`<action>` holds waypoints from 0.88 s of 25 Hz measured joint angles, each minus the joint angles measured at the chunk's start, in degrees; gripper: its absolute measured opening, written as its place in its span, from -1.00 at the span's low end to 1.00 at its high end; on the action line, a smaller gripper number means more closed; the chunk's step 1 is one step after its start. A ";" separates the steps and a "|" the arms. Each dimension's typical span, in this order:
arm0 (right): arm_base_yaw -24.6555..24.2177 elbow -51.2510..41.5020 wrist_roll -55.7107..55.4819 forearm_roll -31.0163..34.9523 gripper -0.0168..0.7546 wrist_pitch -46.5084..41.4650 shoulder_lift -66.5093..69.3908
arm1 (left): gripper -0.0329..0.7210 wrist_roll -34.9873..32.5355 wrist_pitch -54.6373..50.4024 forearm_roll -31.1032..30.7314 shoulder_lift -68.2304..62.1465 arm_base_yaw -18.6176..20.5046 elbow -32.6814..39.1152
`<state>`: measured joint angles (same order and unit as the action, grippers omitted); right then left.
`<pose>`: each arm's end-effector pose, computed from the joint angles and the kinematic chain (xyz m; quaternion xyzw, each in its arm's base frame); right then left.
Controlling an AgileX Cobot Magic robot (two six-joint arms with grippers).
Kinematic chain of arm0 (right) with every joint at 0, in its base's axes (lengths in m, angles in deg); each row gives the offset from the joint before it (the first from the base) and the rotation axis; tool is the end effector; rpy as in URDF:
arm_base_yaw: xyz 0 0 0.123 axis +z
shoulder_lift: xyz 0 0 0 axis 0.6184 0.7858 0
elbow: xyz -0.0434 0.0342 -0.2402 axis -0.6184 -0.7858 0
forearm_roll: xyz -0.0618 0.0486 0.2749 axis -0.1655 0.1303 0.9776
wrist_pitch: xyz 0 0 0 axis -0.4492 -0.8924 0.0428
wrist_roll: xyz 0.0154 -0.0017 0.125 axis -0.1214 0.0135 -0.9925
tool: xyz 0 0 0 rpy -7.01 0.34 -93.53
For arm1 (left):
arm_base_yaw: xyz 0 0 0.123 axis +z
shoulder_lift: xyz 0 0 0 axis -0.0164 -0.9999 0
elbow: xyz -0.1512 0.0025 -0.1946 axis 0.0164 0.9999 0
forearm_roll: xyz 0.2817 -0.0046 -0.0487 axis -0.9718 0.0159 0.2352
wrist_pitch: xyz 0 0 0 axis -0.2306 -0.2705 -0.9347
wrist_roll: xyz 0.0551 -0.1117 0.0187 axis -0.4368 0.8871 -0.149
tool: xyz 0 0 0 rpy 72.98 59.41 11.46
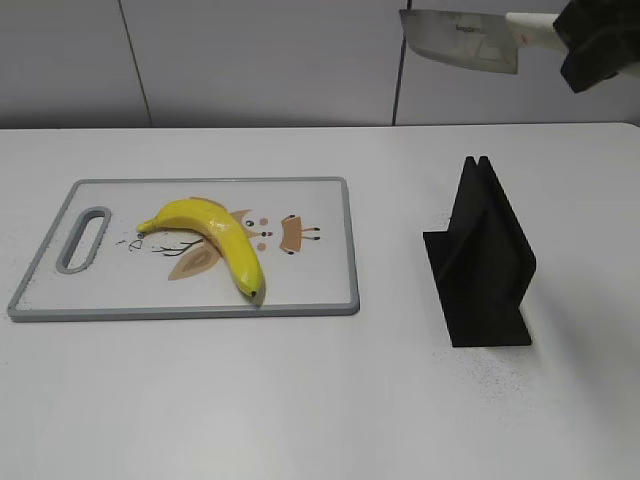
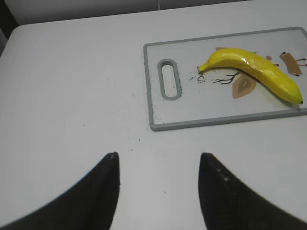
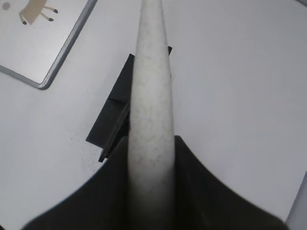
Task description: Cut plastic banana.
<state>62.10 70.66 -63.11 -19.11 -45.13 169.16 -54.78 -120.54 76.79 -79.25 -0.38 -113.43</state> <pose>0.3309 0.1308 0.2983 -0.2409 0.9333 -0.0163 0.2658 0.1455 -0.0082 0.2833 0.1091 0.8750 0.0260 0.4710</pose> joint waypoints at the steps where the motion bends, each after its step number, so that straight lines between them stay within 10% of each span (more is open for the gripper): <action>1: -0.05 1.18 2.00 -0.07 -0.53 0.00 1.38 | 0.46 -1.47 1.31 0.67 -2.42 0.00 -1.05; 22: -0.17 19.69 67.05 26.39 -0.53 -4.71 26.11 | 0.46 -54.64 -10.12 22.72 -59.18 -3.83 -39.64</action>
<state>61.93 90.35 3.95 7.28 -49.83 195.28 -109.42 -130.67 99.52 -138.43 -4.20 -153.07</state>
